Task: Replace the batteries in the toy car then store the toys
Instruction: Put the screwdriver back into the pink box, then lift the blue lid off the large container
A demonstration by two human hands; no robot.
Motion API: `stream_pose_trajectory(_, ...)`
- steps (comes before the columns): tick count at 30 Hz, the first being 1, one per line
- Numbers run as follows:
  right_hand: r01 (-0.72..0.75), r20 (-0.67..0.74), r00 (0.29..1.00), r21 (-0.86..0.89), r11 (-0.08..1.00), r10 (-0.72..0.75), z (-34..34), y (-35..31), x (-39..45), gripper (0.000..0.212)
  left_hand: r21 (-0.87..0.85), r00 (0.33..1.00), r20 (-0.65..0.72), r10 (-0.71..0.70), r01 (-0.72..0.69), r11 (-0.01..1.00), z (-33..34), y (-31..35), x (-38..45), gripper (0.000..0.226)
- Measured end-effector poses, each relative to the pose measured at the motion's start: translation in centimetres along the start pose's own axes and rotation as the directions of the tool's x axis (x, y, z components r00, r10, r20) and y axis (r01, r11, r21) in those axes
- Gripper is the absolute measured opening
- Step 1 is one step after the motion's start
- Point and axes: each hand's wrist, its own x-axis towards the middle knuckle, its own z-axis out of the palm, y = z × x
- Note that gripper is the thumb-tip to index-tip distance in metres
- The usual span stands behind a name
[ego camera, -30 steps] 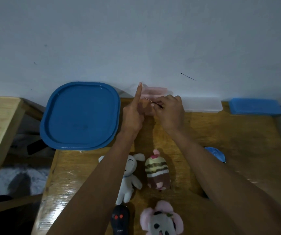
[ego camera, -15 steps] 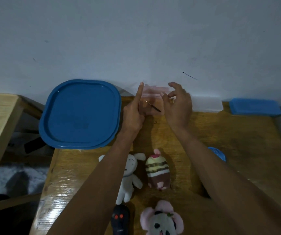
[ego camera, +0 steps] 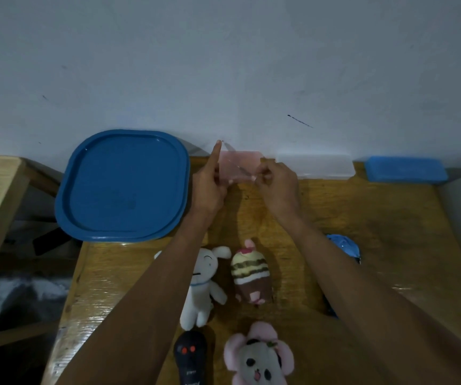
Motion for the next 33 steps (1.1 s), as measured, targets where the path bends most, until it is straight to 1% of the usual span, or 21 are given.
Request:
stream_pose_trajectory(2,-0.059,0.008,0.998,0.061,0.996,0.058,0.2,-0.1,0.0,0.026,-0.051,0.999,0.029,-0.014,0.015,0.999,-0.1,0.1,-0.3,0.077)
stream_pose_trajectory(4,-0.105,0.004,0.994,0.103,0.989,0.106,0.4,-0.3,0.1,0.036,-0.072,1.0,0.02,-0.011,0.013,0.997,0.0,0.0,-0.4,0.063)
stream_pose_trajectory(7,-0.123,-0.016,0.992,0.069,0.99,0.124,0.7,-0.8,0.3,0.041,-0.041,0.999,-0.011,-0.036,0.035,0.999,0.1,0.1,-0.3,0.042)
stream_pose_trajectory(9,-0.138,-0.03,0.99,0.049,0.989,0.139,1.0,-0.9,0.5,0.043,-0.002,0.999,0.001,-0.052,0.052,0.999,0.0,0.2,0.0,0.04)
stream_pose_trajectory(11,-0.164,-0.034,0.986,0.054,0.985,0.166,1.3,-1.0,0.5,0.044,0.021,0.996,0.024,-0.084,0.083,0.996,-0.2,0.5,0.2,0.043)
stream_pose_trajectory(14,-0.156,-0.022,0.987,0.03,0.987,0.156,1.3,-1.0,0.6,0.045,0.075,0.996,0.019,-0.09,0.088,0.993,-0.1,0.9,0.1,0.044)
stream_pose_trajectory(18,-0.138,0.06,0.988,-0.106,0.985,0.145,0.2,-1.9,1.4,0.043,0.198,0.987,0.012,-0.158,0.152,0.968,-0.3,2.6,-0.1,0.029)
stream_pose_trajectory(20,-0.137,0.058,0.987,-0.162,0.977,0.148,-0.8,-2.8,1.6,0.039,0.23,0.988,0.06,-0.141,0.124,0.965,-0.9,4.4,-0.6,0.035)
stream_pose_trajectory(21,-0.148,0.028,0.988,-0.136,0.98,0.153,-1.4,-3.4,1.7,0.038,0.226,0.99,0.081,-0.115,0.094,0.97,-1.4,5.4,-0.8,0.042)
stream_pose_trajectory(23,-0.152,-0.021,0.988,-0.018,0.988,0.152,-2.3,-5.3,1.6,0.038,0.207,0.996,0.08,-0.038,0.02,0.978,-3.0,6.8,-1.2,0.051)
stream_pose_trajectory(25,-0.131,-0.022,0.991,0.086,0.988,0.133,-2.8,-7.8,1.1,0.04,0.125,1.0,-0.005,0.008,-0.008,0.992,-5.6,8.0,-1.3,0.053)
stream_pose_trajectory(27,-0.102,-0.011,0.995,0.129,0.986,0.104,-2.6,-10.2,0.5,0.043,0.055,0.994,-0.102,0.025,-0.02,0.998,-9.2,8.6,-1.5,0.055)
stream_pose_trajectory(29,-0.086,0.021,0.996,0.127,0.988,0.084,-1.7,-12.5,-0.5,0.046,0.094,0.984,-0.172,0.054,-0.039,0.995,-13.3,8.2,-1.6,0.057)
stream_pose_trajectory(31,-0.08,0.071,0.995,0.14,0.987,0.07,-0.1,-14.1,-1.6,0.051,0.175,0.975,-0.216,0.054,-0.016,0.984,-17.3,6.5,-1.8,0.06)
stream_pose_trajectory(33,-0.093,0.135,0.988,0.147,0.985,0.073,1.7,-15.2,-2.8,0.067,0.255,0.969,-0.246,0.016,0.049,0.966,-20.7,4.1,-2.4,0.068)
